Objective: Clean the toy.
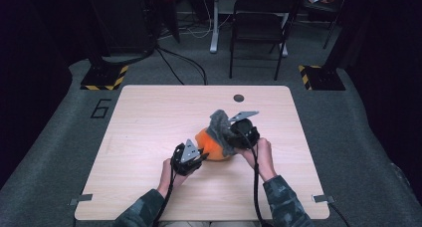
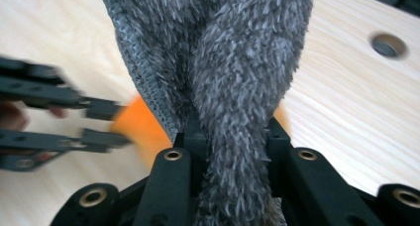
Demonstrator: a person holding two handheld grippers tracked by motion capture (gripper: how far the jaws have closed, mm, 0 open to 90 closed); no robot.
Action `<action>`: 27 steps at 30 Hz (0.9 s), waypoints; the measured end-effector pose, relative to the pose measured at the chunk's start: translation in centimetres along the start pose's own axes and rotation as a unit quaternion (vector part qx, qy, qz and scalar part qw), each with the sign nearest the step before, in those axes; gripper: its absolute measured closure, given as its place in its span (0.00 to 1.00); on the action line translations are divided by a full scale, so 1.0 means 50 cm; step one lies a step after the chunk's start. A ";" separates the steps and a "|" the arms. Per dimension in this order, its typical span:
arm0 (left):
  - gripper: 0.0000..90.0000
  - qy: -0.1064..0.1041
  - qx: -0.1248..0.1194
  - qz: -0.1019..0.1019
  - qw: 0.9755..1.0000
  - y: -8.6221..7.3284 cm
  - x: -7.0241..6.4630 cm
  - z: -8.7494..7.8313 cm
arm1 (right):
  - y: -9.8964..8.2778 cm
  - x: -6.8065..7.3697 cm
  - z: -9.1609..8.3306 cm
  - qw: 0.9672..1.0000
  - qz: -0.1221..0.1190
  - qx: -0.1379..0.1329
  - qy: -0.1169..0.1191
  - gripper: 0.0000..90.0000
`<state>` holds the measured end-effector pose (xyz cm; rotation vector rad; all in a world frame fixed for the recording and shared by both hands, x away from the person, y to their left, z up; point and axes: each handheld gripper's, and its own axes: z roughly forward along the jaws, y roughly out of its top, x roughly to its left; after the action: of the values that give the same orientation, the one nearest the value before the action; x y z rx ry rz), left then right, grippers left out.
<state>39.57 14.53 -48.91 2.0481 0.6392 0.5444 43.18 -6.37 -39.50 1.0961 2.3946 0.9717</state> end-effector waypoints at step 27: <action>0.85 -0.005 0.002 -0.001 1.000 -0.002 0.000 0.004 | -0.072 -0.090 0.081 0.995 0.043 0.086 -0.040 0.80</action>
<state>39.69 14.45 -49.10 2.0520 0.6368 0.5305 46.37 -9.68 -44.85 1.2837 2.4200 0.7430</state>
